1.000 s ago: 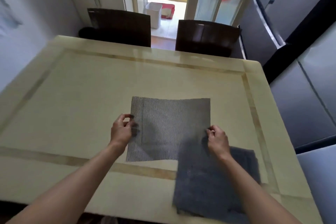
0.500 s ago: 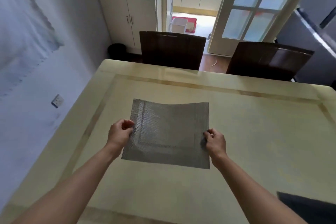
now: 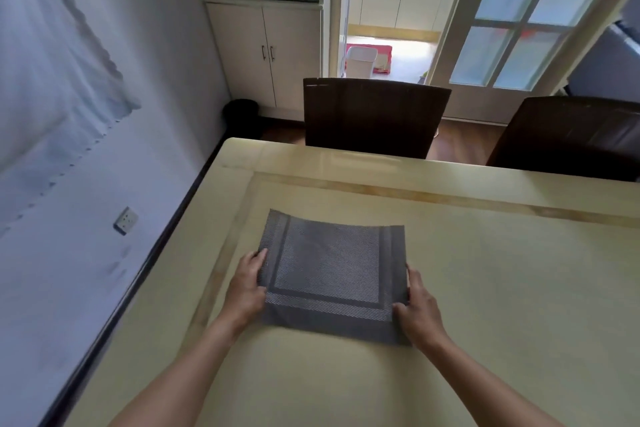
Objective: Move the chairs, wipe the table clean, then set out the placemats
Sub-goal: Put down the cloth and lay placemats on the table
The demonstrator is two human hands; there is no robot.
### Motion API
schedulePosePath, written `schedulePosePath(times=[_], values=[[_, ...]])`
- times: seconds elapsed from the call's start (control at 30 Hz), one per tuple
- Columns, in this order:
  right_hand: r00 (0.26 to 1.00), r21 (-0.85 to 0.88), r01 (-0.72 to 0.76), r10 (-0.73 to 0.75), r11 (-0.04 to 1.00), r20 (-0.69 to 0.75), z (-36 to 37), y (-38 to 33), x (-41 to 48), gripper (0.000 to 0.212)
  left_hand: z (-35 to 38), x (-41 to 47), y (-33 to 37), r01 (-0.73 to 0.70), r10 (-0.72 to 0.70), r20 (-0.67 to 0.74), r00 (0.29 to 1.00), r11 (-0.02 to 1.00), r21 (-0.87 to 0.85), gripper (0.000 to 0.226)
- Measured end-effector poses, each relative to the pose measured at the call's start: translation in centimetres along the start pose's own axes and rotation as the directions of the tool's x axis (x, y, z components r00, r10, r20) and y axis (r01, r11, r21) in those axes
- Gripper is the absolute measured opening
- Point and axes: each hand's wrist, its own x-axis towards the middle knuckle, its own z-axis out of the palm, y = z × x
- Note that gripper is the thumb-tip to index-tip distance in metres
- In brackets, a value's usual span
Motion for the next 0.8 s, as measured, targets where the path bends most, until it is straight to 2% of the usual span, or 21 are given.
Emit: schedulePosePath(times=[0.13, 0.37, 0.8], values=[[0.994, -0.154, 0.069, -0.081, 0.986, -0.069, 0.7, -2.0, 3.1, 0.067, -0.2, 4.1, -0.1, 0.015, -0.014, -0.153, 0.988, 1.000, 0.004, 0.061], [0.996, -0.285, 0.052, -0.071, 0.957, -0.056, 1.6, -3.9, 7.1, 0.057, -0.4, 8.2, -0.4, 0.068, -0.045, -0.270, 0.962, 0.995, 0.074, 0.052], [0.997, -0.299, 0.075, -0.078, 0.951, 0.002, 2.3, -4.0, 8.6, 0.054, -0.4, 9.1, -1.6, 0.081, -0.062, -0.309, 0.949, 0.996, 0.048, 0.050]])
